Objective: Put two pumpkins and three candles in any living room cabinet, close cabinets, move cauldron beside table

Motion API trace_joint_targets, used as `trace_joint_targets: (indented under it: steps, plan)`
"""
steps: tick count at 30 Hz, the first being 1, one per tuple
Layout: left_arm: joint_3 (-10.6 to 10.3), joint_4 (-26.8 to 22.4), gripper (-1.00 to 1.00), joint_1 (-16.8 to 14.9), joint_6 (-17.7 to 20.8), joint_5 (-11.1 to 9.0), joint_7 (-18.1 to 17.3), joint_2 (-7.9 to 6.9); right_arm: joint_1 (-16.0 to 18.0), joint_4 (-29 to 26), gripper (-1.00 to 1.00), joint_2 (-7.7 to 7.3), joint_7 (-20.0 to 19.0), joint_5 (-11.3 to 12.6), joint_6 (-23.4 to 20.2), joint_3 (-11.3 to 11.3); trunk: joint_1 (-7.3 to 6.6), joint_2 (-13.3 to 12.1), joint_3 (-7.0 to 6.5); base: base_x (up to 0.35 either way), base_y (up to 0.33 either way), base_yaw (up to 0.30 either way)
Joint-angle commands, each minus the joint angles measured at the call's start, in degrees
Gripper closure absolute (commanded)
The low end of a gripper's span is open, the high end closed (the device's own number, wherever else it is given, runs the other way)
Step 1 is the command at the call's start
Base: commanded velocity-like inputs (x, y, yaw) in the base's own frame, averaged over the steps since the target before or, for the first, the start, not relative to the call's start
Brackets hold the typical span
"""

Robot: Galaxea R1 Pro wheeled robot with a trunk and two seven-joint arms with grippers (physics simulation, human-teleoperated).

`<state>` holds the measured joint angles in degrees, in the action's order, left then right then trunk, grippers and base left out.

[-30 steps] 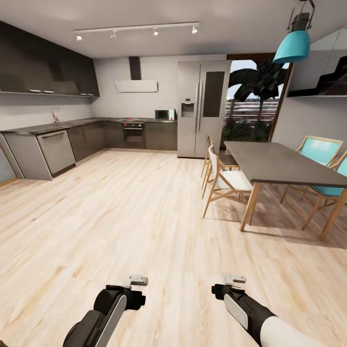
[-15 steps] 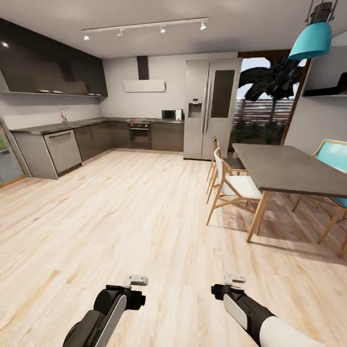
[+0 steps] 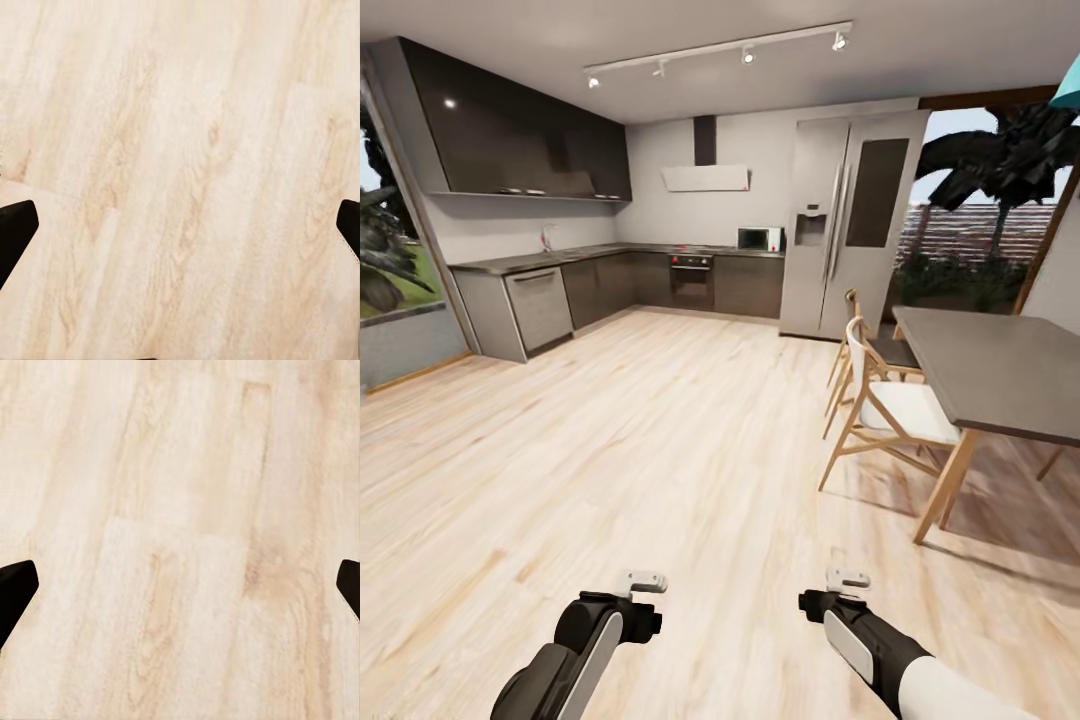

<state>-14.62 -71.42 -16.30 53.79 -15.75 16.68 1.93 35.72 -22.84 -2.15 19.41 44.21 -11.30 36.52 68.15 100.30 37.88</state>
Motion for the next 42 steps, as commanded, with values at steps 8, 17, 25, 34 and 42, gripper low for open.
trace_joint_targets:
  steps: [8, 17, 25, 34, 42]
  plan:
    - [-0.06, -0.04, -1.00, -0.05, 0.18, -0.60, 0.63, 0.09, 0.02, -0.19, -1.00, -0.08, 0.45, 0.35, -0.30, 0.48, 0.02, 0.03, 0.06, 0.233, -0.223, 0.283]
    - [-0.06, -0.04, -1.00, -0.05, 0.18, -0.62, 0.64, 0.14, 0.00, -0.19, -1.00, -0.05, 0.45, 0.35, -0.30, 0.48, 0.02, 0.03, 0.06, 0.181, -0.195, 0.283]
    - [-0.06, -0.04, -1.00, -0.05, 0.18, -0.60, 0.64, 0.18, 0.04, -0.19, -1.00, -0.06, 0.52, 0.35, -0.38, 0.48, 0.02, 0.03, 0.06, 0.027, -0.027, 0.284]
    - [-0.06, -0.06, -1.00, -0.05, 0.18, -0.60, 0.71, 0.24, 0.02, -0.19, -1.00, -0.06, 0.54, 0.35, -0.48, 0.48, 0.02, 0.03, 0.06, 0.001, -0.066, 0.284]
    - [-0.06, -0.08, -1.00, -0.05, 0.18, -0.60, 0.72, 0.27, -0.01, -0.19, -1.00, -0.05, 0.54, 0.35, -0.48, 0.48, 0.02, 0.03, 0.06, 0.000, -0.273, 0.284]
